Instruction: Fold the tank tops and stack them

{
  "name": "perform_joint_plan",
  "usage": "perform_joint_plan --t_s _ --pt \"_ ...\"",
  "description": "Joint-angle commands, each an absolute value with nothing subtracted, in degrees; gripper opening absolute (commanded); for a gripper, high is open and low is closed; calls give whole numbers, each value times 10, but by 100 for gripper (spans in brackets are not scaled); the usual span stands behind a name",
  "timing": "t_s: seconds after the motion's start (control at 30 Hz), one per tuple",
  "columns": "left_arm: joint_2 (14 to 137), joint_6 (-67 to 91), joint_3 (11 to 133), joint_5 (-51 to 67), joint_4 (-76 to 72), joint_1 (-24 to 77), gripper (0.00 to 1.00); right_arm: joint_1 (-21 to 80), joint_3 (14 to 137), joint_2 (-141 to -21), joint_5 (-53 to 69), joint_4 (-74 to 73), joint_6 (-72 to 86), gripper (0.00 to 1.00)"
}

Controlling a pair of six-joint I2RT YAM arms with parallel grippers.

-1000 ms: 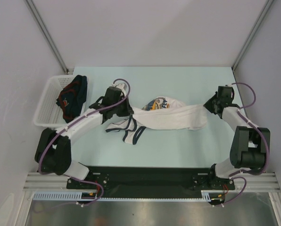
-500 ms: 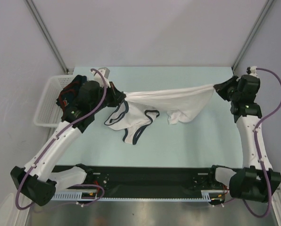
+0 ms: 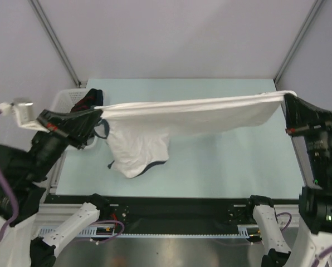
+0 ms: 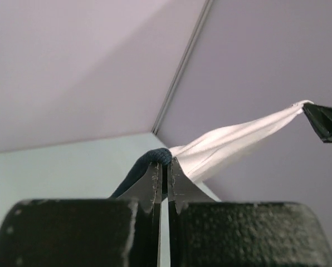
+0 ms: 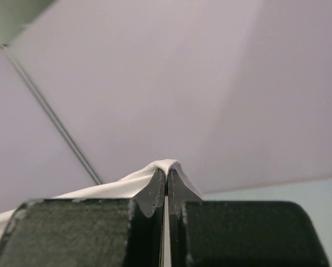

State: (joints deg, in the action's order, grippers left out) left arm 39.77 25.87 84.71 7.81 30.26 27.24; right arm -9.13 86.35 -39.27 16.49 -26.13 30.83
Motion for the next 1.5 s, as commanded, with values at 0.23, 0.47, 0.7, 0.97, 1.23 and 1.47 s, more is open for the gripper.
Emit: perform_joint_plan --t_s 0.23,0.47,0.7,0.97,1.23,1.47 --pt "407 270 866 54 331 272 0 -96 909 -379 122 -325 271 0" --pt "511 277 807 31 259 264 0 -96 849 -473 132 -287 295 0" --pt "617 233 962 11 290 247 0 -96 893 -562 137 -260 318 0" --pt "576 195 1055 2 326 247 0 -96 992 -561 151 -271 321 0" --pt "464 209 1026 46 319 247 0 -96 1023 -464 167 -304 297 0" --pt "413 219 1021 40 332 247 0 -96 1064 -418 150 -361 270 0"
